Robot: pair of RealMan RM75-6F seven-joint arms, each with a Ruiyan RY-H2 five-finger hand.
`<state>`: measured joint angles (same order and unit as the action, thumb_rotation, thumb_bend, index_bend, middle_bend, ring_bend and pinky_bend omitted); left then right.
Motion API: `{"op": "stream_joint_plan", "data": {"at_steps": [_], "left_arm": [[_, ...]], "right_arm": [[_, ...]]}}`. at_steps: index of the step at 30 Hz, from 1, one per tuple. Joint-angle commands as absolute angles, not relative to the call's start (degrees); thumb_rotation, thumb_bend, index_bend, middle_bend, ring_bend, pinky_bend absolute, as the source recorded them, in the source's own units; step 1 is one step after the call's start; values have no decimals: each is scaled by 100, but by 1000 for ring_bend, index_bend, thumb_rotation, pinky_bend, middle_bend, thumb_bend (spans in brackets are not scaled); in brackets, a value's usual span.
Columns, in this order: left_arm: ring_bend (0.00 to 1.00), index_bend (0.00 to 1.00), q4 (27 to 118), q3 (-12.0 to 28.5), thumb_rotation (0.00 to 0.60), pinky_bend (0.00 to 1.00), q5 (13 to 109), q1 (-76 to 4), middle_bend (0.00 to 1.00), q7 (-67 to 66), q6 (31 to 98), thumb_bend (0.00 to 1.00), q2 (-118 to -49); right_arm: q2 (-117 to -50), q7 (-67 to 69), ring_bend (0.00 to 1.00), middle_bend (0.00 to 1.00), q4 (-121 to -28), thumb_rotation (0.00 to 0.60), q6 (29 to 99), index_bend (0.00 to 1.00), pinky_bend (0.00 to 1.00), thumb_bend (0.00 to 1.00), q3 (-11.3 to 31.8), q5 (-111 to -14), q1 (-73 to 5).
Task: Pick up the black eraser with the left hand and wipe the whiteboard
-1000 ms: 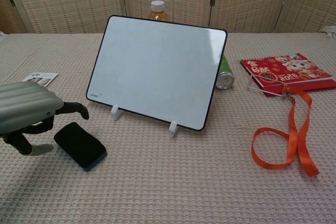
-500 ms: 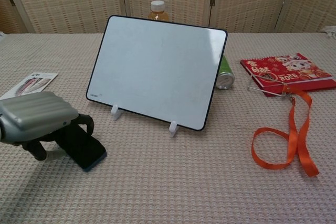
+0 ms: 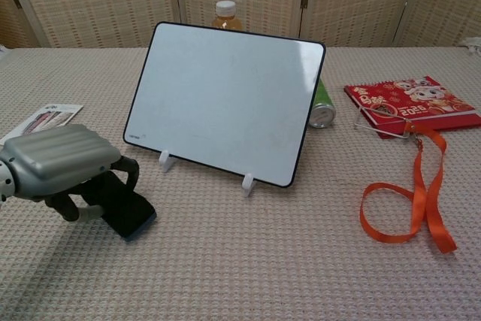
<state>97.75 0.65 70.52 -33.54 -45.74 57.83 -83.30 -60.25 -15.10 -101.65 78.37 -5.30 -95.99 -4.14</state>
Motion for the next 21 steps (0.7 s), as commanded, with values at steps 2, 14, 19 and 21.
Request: {"op": "stream_joint_plan", "data": {"at_steps": [2,14,19,21], "left_arm": [[980,713,9696,80,600,1000,7492,-3215,1000,-4182,6256,421,-8331],[992,725,7974,743,600,1000,8599,-2979,1000,-2864,8039,450,-9719],[995,726,6972,1054,600,1000,8638,-3166,1000,-2586,8273,464,-10516],[997,725,6520,1170,600,1000,8698,-3254,1000,-2397,8442,468,-10862]], "right_arm": [[-6030,-1519,0,0,-10166,600,7841,0,0,256,-531,-9597,-412],[-6032,-1526,0,0,-10180,600,7885,0,0,256,-537,-9617,-395],[-5985,-1433,0,0,-10176,600,7946,0,0,257,-546,-9663,-381],[-5960,-1389,0,0,-10180,600,7975,0,0,257,-557,-9692,-372]]}}
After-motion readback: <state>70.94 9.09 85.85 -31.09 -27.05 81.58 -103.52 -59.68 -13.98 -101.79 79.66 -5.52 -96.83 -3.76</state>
